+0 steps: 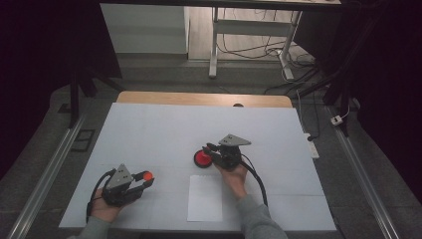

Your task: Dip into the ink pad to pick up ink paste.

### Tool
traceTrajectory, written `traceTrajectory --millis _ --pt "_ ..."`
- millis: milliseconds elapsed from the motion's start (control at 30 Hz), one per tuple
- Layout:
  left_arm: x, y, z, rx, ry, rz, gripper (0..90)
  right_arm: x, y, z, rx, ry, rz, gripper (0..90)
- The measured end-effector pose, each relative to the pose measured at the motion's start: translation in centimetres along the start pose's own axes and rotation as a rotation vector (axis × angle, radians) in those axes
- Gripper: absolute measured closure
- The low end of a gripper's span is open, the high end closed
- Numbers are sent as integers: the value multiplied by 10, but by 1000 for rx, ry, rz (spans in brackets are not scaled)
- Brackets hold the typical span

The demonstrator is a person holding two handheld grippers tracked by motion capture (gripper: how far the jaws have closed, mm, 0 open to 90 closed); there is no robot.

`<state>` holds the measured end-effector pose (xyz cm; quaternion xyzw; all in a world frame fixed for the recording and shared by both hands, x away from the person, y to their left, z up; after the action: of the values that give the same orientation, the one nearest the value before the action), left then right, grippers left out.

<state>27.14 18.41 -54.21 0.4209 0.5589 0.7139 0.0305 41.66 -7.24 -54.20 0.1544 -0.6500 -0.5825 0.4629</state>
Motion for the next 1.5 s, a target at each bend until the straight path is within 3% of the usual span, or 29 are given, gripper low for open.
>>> traceTrajectory --millis 333,767,1233,1500 --pt "1 0 2 3 4 -2 654 8 -1 2 5 28 17 736" --pt "0 0 1 11 9 -7 654 27 8 3 27 60 -4 736" --pt "2 -1 0 7 20 -5 654 56 5 13 56 93 -22 736" --pt "2 -1 1 11 23 -5 654 64 0 17 58 117 -24 736"
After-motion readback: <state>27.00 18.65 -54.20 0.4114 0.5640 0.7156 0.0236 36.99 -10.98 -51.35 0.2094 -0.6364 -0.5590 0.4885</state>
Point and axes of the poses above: each handheld gripper's, and its own axes: x roughly backward along the jaws, y roughly out of its top, z roughly to its left, the point moved 6 cm from there along -x, roughly forward along the jaws, and after that the axes turned 2 degrees about y, right-handed, at the moved point
